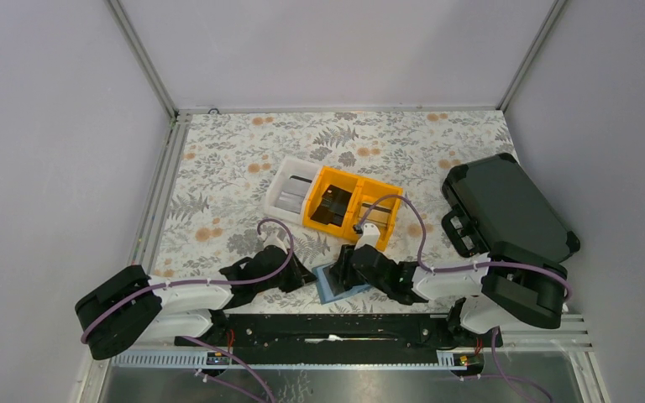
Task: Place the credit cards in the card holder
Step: Insert the credit card into the card holder.
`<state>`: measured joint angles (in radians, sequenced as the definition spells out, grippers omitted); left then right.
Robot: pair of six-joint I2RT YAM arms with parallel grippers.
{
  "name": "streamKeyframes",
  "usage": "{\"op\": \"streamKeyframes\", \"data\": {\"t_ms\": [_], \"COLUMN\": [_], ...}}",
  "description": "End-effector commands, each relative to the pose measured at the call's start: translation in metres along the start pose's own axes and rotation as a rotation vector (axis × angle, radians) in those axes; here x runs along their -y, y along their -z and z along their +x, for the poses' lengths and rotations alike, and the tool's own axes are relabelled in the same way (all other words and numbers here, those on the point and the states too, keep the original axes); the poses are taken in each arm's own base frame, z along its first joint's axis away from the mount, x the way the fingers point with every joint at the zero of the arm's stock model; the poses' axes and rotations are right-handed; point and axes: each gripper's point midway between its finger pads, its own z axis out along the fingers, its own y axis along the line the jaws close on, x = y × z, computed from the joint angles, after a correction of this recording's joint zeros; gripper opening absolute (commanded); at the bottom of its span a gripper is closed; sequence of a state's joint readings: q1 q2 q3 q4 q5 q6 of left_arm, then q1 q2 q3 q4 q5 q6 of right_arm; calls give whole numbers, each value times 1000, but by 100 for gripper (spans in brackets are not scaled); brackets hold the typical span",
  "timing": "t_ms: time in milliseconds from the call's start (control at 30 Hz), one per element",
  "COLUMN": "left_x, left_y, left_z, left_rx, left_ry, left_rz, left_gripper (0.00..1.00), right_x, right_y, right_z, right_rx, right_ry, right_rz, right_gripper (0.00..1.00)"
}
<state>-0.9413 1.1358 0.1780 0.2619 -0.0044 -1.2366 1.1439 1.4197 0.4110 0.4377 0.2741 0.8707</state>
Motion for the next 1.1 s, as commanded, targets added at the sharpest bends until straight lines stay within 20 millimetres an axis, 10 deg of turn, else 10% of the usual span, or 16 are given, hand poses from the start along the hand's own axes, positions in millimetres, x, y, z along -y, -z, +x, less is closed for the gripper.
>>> {"op": "streamKeyframes", "data": {"t_ms": [0,367,1067], "left_x": [-23,-25,-23], "left_y": [2,7,6], "left_z": [9,4,5], "left_rx": [-29,3,-8], "left_ry": [-28,-15,-28], "left_rz": [-89,-96,-100], "left_gripper": [13,14,14], "right_x": [-12,-4,1], "right_y": [1,26,16], "right_z": [15,-23,18], "right_rx": [-70,30,-128], "right_ry": [40,160,105], "right_rz": [-35,49,34], "right_gripper": [49,54,42]}}
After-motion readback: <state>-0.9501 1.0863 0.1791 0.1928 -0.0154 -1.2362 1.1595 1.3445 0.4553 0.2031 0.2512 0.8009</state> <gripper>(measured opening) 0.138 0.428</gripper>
